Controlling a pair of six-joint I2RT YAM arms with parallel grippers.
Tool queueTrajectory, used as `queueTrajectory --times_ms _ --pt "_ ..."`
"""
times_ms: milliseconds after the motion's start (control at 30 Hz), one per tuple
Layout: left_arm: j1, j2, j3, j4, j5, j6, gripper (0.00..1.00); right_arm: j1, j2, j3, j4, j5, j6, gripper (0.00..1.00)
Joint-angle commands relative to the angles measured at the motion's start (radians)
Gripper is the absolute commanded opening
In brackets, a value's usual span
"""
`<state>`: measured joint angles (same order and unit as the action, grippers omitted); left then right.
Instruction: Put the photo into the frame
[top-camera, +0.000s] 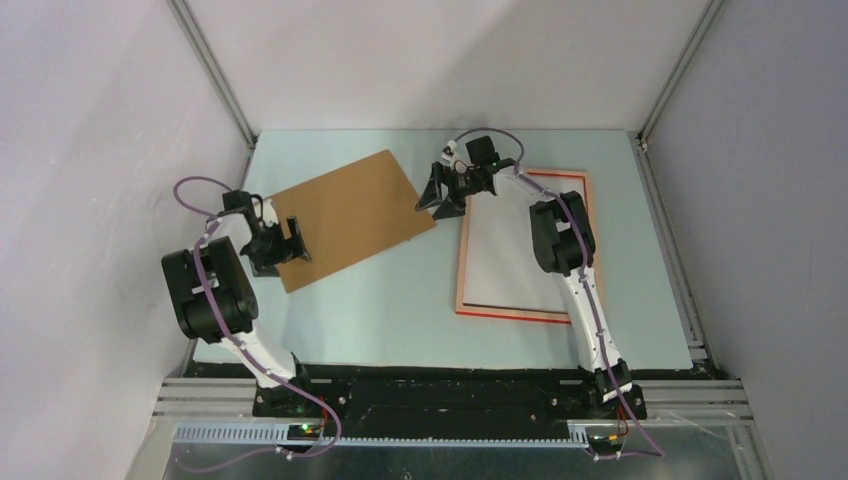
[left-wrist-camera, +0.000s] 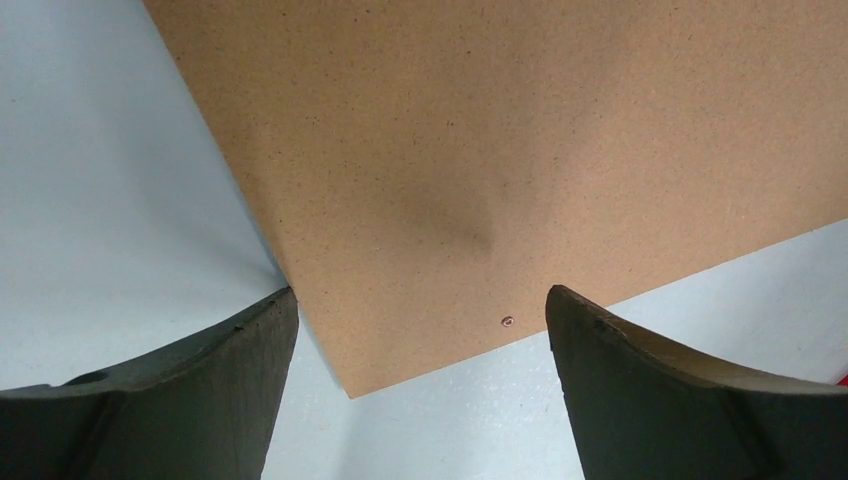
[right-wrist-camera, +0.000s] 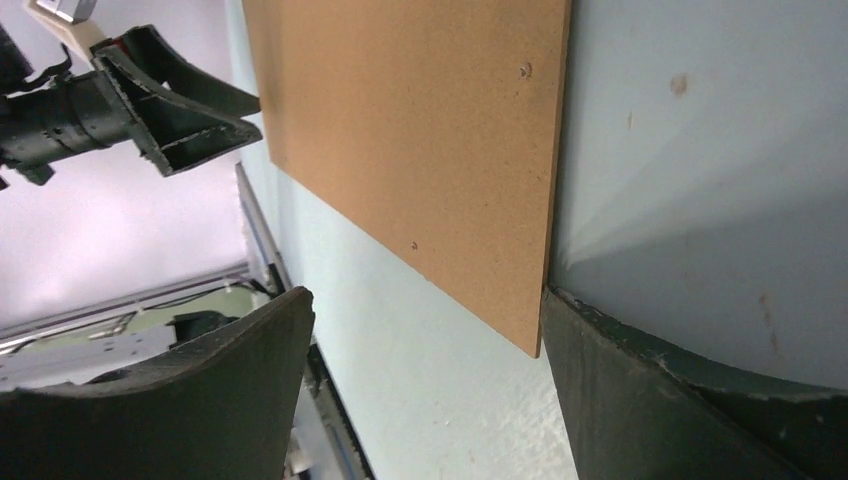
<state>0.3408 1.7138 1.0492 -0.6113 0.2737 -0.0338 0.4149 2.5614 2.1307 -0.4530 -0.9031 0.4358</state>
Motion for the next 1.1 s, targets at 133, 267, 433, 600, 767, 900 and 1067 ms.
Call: queueTrajectory --times_ms 133,267,433,600,767,900,1067 --pt "-0.043 0.003 -0.002 -0.025 0.187 0.032 0.95 0.018 -0.260 -0.266 0.240 -0.222 0.204 0.83" --pt "-0.072 0.002 0.005 -0.034 0.206 0.061 0.94 0.003 -0.345 -0.399 0.374 -0.277 0.276 0.79" --pt "-0.112 0.003 0.011 -0.040 0.227 0.080 0.93 -0.011 -0.380 -0.506 0.555 -0.354 0.374 0.73" --pt "-0.153 -0.003 0.014 -0.045 0.252 0.099 0.93 -0.027 -0.373 -0.596 0.812 -0.438 0.533 0.64" --pt "-0.173 -0.011 0.013 -0.049 0.270 0.110 0.93 -0.041 -0.374 -0.658 0.965 -0.468 0.605 0.57" --pt "-0.178 -0.015 0.012 -0.051 0.279 0.121 0.93 -0.047 -0.381 -0.678 1.010 -0.499 0.598 0.53" --pt "-0.182 -0.019 0.010 -0.057 0.311 0.132 0.93 -0.058 -0.363 -0.692 1.107 -0.551 0.606 0.51"
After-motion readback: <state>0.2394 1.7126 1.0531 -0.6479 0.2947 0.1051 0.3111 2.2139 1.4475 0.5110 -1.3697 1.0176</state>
